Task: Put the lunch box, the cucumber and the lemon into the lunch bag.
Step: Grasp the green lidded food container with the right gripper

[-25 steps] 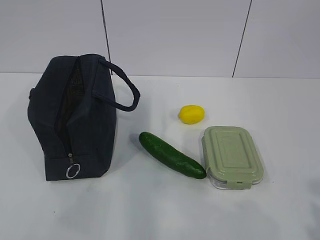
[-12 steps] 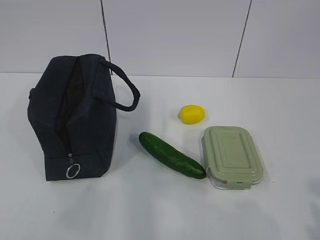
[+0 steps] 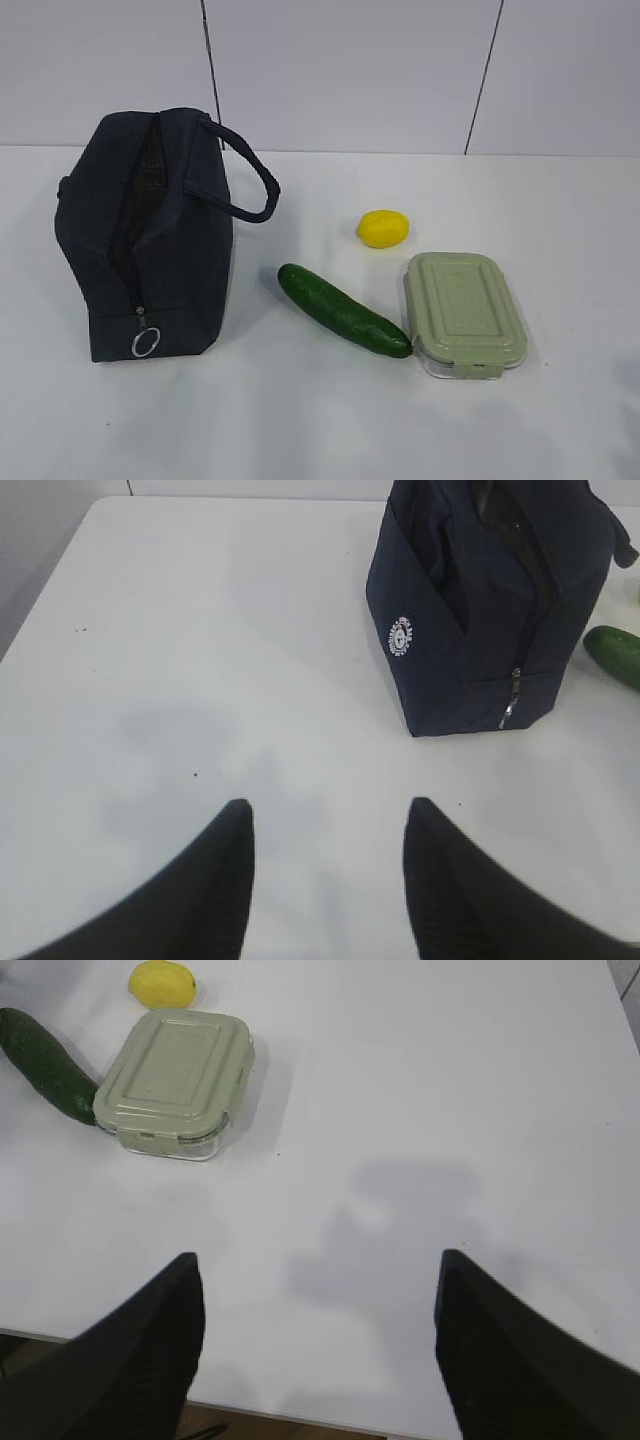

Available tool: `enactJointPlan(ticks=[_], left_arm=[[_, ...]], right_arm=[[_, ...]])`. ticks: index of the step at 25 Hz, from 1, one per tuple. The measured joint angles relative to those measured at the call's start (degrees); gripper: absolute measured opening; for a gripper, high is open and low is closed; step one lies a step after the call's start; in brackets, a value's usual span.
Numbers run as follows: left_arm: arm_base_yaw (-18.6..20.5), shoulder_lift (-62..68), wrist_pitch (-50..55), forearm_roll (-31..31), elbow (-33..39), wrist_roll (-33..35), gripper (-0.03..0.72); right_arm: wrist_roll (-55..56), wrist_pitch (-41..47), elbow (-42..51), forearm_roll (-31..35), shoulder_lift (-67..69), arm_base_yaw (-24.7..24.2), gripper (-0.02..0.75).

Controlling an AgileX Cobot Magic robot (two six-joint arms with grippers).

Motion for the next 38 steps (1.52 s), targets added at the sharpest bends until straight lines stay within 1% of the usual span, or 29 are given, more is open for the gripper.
enactJointPlan(ticks=[2,5,9,11,13,20,23,26,29,32,35,38], left_arm=[[0.0,0.0,0.0,0.0,0.0,0.0,0.34],[0.0,0.0,0.0,0.0,0.0,0.0,0.34],[0.0,0.0,0.0,0.0,0.0,0.0,0.34],[0.0,0.0,0.0,0.0,0.0,0.0,0.34],[0.0,0.0,0.0,0.0,0.0,0.0,0.34],[0.0,0.0,0.0,0.0,0.0,0.0,0.34],[-0.8,0.0,0.0,0.0,0.0,0.0,0.34],[-2.5,0.0,0.0,0.0,0.0,0.0,0.34],[-3.5,0.0,0.0,0.0,0.0,0.0,0.34],[-3.8,0.0,0.0,0.0,0.0,0.0,0.34],[-3.8,0.0,0.0,0.0,0.0,0.0,0.34],[-3.8,0.0,0.0,0.0,0.0,0.0,0.34]], right_arm=[[1.7,0.0,-0.3,-0.3,0.0,0.0,0.561],[10.3,0.0,-2.4,-0.3,0.4,0.0,0.561],[14.4,1.7,-6.6,2.7,8.1,0.0,0.561],[13.9,2.4,-8.3,5.0,13.5,0.0,0.561],[12.5,2.3,-9.7,5.9,17.6,0.0,0.561],[8.5,-1.1,-14.8,6.0,26.0,0.0,0.561],[6.5,-1.1,-15.6,6.3,28.3,0.7,0.561],[5.7,-1.3,-15.9,9.9,29.9,2.2,0.561],[5.4,-1.7,-15.9,12.8,31.3,2.5,0.561],[5.3,-3.8,-15.9,14.2,33.5,2.6,0.561],[5.3,-7.9,-16.0,15.6,36.4,2.6,0.561],[4.7,-10.2,-18.0,16.1,41.6,2.6,0.561]])
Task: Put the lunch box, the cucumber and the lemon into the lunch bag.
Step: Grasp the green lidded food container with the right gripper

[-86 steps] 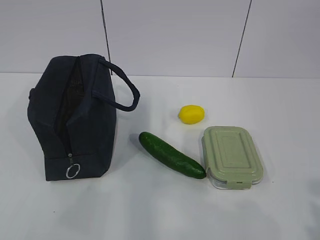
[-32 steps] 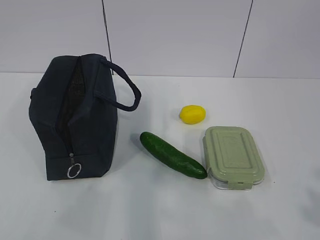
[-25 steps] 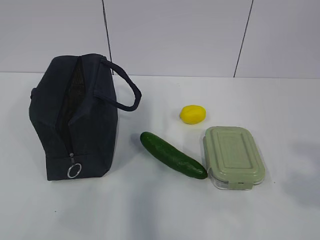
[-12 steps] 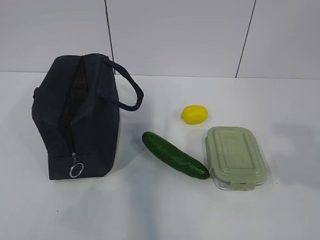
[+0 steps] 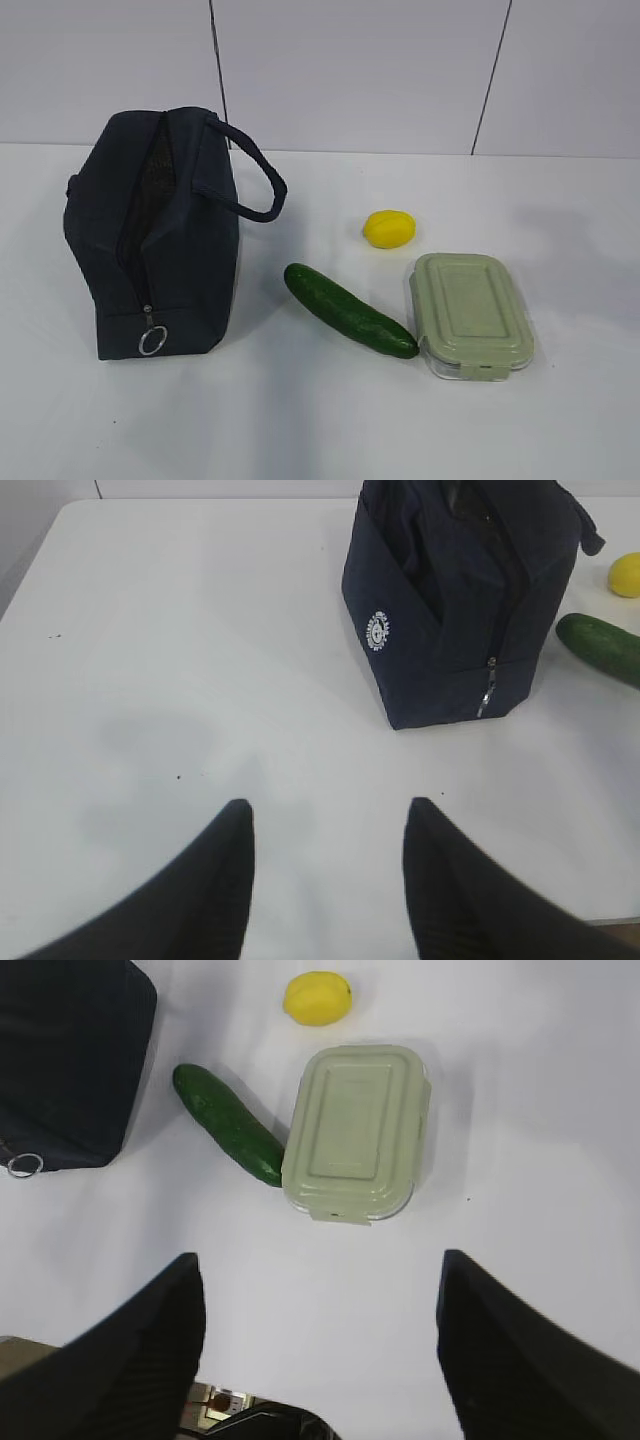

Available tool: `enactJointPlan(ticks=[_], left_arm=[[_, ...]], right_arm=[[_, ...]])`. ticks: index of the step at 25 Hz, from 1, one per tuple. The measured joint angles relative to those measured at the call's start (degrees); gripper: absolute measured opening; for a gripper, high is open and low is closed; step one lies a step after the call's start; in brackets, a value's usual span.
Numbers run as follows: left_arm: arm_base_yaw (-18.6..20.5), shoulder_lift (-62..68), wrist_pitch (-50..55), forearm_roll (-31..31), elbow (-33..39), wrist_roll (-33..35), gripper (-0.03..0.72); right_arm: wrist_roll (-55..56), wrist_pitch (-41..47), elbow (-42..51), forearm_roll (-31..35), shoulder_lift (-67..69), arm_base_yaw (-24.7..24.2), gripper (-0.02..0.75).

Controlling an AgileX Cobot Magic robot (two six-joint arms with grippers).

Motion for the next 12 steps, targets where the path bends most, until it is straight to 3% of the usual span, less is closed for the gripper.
enactJointPlan(ticks=[7,12], left_arm=[[0.0,0.0,0.0,0.0,0.0,0.0,0.34],[0.0,0.0,0.0,0.0,0.0,0.0,0.34]], right_arm=[[-8.0,0.7,-11.3,0.8,16.6,-2.5,0.561],[-19.4,4.8,-17.5,11.8,28.6,-8.4,0.561]])
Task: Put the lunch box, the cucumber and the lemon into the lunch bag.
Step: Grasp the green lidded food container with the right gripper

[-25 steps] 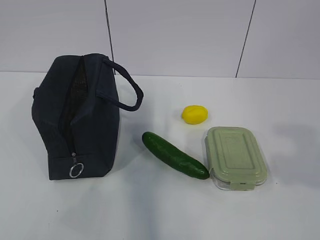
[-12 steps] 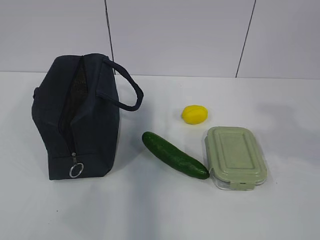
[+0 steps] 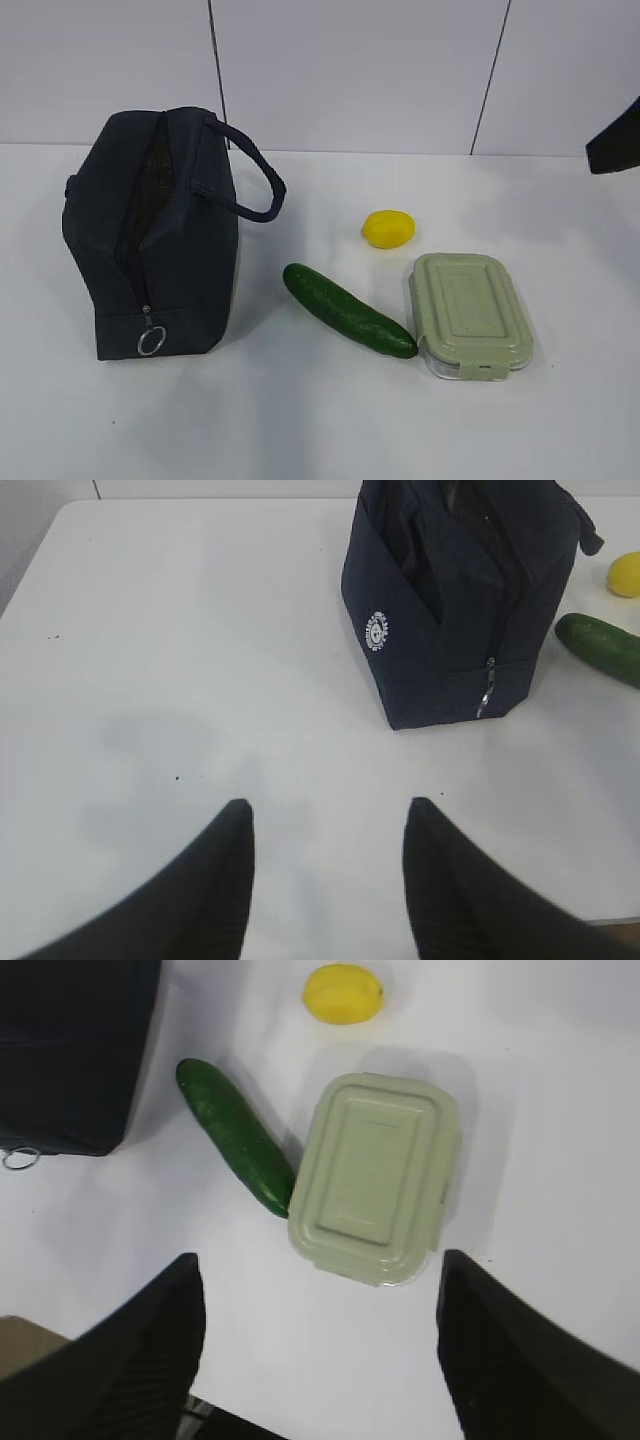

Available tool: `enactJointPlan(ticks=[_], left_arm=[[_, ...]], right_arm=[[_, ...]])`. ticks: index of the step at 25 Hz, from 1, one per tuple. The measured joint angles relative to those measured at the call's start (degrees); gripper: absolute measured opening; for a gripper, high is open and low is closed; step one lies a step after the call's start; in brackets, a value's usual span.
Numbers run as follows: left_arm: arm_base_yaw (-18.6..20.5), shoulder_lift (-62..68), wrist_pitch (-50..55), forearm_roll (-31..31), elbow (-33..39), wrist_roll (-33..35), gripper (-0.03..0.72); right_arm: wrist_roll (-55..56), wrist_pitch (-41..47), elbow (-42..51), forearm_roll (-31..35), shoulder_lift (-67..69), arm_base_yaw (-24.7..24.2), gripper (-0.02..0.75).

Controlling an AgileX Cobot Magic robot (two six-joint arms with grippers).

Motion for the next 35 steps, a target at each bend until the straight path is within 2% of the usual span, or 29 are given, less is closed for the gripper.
enactJointPlan(ticks=[9,14,17,24,35], left_arm=[[0.0,0.0,0.0,0.0,0.0,0.0,0.34],[0.0,0.0,0.0,0.0,0.0,0.0,0.34],[0.0,0.0,0.0,0.0,0.0,0.0,0.34],[0.0,0.0,0.0,0.0,0.0,0.0,0.34],[0.0,0.0,0.0,0.0,0.0,0.0,0.34]], right_arm=[[-13.2,2.1,-0.7,12.4,12.8,-7.7,0.561],[-20.6,5.9,-1.0,21.6,21.2,-13.4,0.561],[-25.4,7.1,-1.0,25.8,26.8,-15.1,0.561],[-28.2,7.2,-1.0,27.3,37.1,-15.6,0.561],[-32.9,7.0,-1.4,30.2,45.8,-15.6,0.579]])
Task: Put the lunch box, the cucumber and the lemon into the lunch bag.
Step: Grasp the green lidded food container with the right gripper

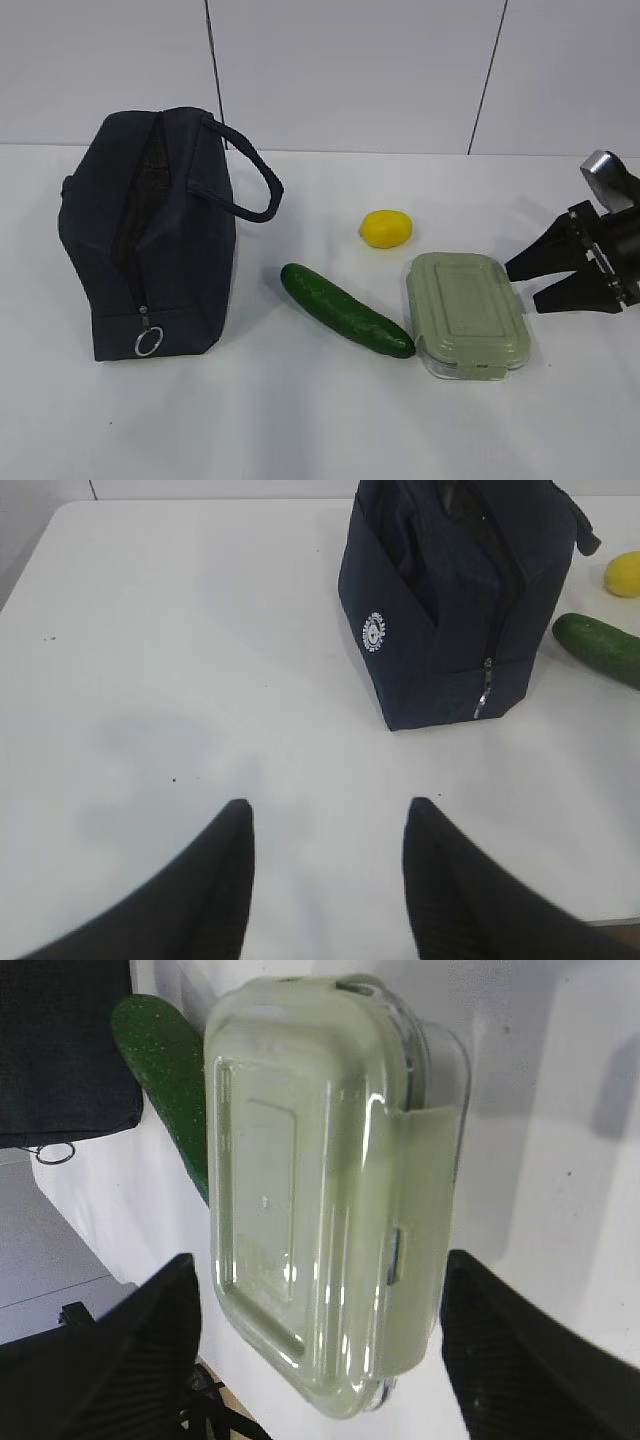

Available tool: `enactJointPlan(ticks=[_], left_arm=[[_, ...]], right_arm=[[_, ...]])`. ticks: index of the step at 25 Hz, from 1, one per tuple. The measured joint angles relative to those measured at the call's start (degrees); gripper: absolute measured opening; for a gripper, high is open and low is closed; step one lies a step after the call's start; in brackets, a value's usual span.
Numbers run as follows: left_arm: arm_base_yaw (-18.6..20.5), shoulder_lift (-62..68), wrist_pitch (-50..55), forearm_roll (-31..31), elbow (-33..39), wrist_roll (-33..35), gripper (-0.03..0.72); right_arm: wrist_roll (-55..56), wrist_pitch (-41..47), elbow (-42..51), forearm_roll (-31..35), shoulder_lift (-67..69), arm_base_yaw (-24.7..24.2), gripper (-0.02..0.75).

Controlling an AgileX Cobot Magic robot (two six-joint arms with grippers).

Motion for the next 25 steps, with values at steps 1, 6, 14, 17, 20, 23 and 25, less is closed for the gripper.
enactJointPlan(ticks=[1,6,14,17,20,23,25], left_arm=[[0.0,0.0,0.0,0.0,0.0,0.0,0.34],[0.0,0.0,0.0,0.0,0.0,0.0,0.34],[0.0,0.0,0.0,0.0,0.0,0.0,0.34],[0.0,0.0,0.0,0.0,0.0,0.0,0.34],[0.0,0.0,0.0,0.0,0.0,0.0,0.34],[0.0,0.0,0.0,0.0,0.0,0.0,0.34],[0.0,0.0,0.0,0.0,0.0,0.0,0.34]], right_arm=[[-0.7,-0.1,0.0,0.5,0.6,0.0,0.58],[-3.8,-0.2,0.0,4.0,3.6,0.0,0.58],[-6.4,-0.5,-0.2,7.7,7.8,-0.1,0.58],[-6.9,-0.7,-0.3,9.0,9.2,-0.1,0.581],[-7.3,-0.8,-0.3,10.3,10.7,-0.1,0.581],[-7.8,-0.9,-0.3,11.0,11.3,-0.1,0.581],[-8.1,-0.9,-0.3,11.3,11.3,-0.1,0.581]])
